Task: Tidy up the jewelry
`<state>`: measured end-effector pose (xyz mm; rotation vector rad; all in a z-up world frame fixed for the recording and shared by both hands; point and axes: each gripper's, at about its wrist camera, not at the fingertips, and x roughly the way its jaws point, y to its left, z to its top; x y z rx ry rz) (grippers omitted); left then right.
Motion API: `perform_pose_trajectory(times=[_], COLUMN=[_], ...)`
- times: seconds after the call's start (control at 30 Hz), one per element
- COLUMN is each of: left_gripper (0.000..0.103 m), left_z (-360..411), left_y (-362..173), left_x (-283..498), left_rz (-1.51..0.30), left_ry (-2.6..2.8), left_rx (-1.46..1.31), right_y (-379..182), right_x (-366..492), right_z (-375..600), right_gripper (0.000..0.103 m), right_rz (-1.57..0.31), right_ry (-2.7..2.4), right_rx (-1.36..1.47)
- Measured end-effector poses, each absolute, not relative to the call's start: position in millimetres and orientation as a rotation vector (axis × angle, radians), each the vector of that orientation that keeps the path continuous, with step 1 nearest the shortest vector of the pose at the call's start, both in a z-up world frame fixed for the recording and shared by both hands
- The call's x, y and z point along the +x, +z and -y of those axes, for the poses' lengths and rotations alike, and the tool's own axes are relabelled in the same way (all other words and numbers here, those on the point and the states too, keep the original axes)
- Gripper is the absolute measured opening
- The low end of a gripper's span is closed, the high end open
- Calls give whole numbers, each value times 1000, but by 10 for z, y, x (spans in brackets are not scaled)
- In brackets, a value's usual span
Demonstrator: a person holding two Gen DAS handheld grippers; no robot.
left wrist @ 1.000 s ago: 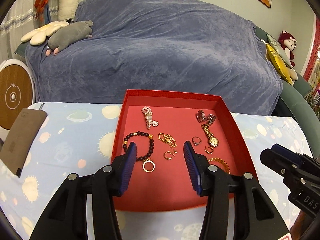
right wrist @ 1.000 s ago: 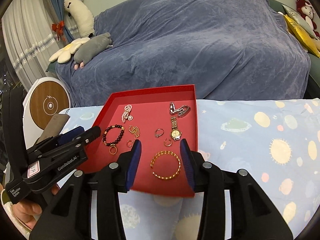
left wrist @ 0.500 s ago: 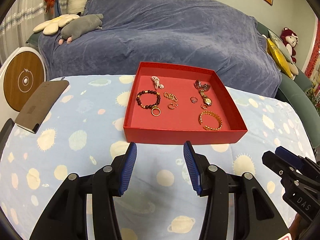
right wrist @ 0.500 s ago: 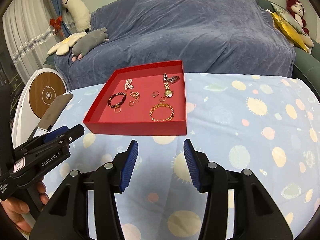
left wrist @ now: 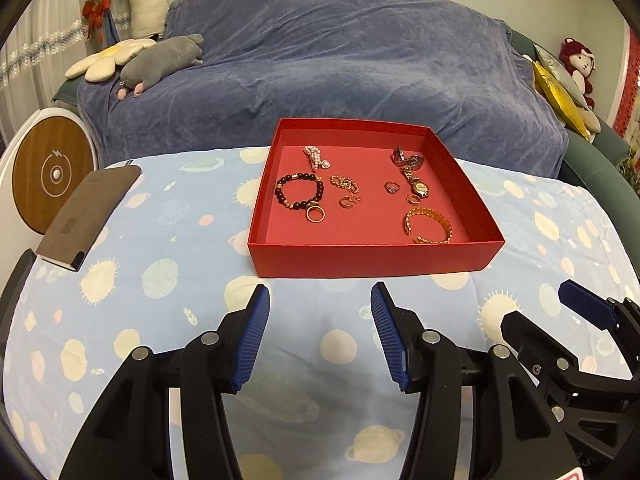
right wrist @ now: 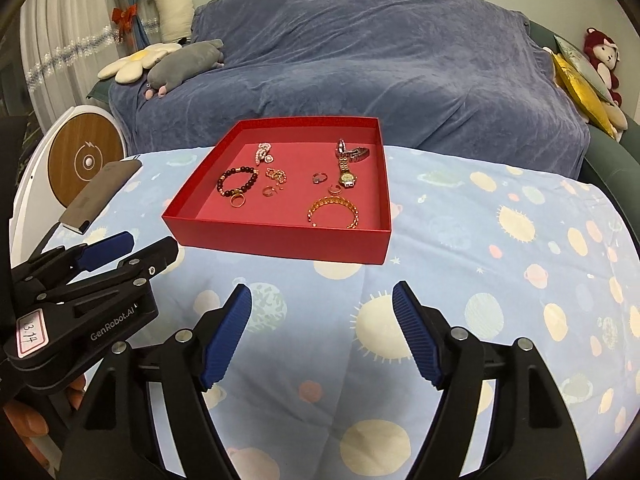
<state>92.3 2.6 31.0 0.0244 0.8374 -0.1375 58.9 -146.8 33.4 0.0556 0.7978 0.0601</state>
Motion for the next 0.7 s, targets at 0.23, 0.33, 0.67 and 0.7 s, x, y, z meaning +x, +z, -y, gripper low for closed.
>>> perform_pose_trajectory(times=[0.23,0.33,0.67,0.7], left_gripper=[51,51,57,60], left_z=[14,19,49,49], left_y=[309,299,261,264], left_x=[881,882,884,885], left_rz=[-836,-840,-848,-847], left_ry=[-143,-140,-136,-133], left_rx=[40,42,50,49], right_y=[335,328,309,312], right_x=[573,574,582,578], right_z=[1460,1463,1487,1490], right_gripper=[75,76,76,76], right_rz=[-790,-792,-799,-799], right_ry=[47,44,29,29], right_rx=[54,54,65,68])
